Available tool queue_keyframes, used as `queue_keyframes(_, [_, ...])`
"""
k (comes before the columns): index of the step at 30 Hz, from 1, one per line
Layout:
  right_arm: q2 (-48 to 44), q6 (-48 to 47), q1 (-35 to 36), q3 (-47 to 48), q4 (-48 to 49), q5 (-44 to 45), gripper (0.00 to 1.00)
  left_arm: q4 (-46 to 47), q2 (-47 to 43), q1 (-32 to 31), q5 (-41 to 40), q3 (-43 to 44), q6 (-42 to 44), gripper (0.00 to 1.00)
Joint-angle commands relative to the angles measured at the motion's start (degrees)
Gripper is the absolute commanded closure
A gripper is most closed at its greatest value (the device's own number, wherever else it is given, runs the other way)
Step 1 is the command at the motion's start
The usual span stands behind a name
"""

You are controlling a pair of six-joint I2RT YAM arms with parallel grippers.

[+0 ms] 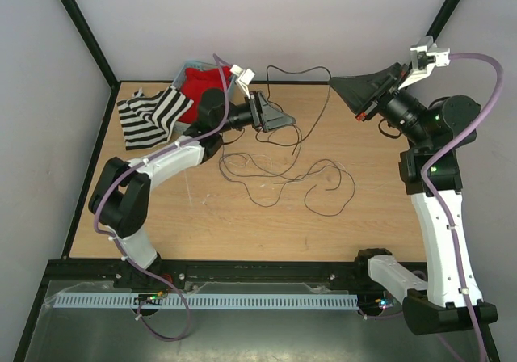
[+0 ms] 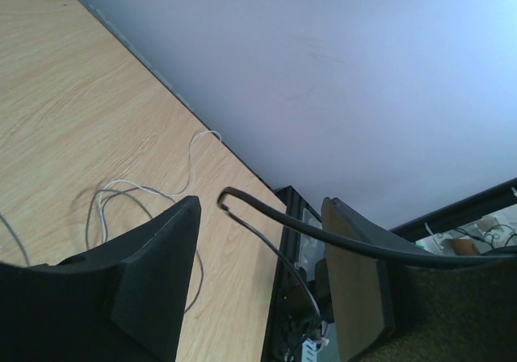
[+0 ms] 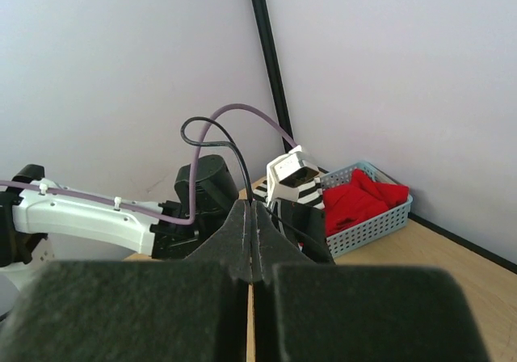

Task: Zip-tie the wires
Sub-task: Straighten the cable at the center of the board.

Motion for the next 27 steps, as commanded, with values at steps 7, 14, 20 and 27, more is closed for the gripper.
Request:
queue_keyframes(7, [-2.32, 1.37, -0.03, -0.53, 2.71, 3.25, 1.00, 8.15, 0.04, -0.61, -2.37, -2.05, -1.92, 0.69])
queue_keyframes(14, [-2.15, -2.67, 0.02, -0.63, -4.48, 6.58, 1.00, 6.78, -0.99, 1.48, -5.18, -4.19, 2.44, 0.94])
queue_keyframes(20, [-0.18, -16.38, 0.04, -1.65, -16.61, 13.86, 1.00, -5.21, -8.01, 5.32, -6.72, -6.07, 14.89, 1.00])
queue_keyframes(27, [2.88, -29.55, 0.08, -5.78, -25.44, 28.56, 1.00, -36.77, -14.67, 4.59, -17.07, 0.95, 39.20, 1.00])
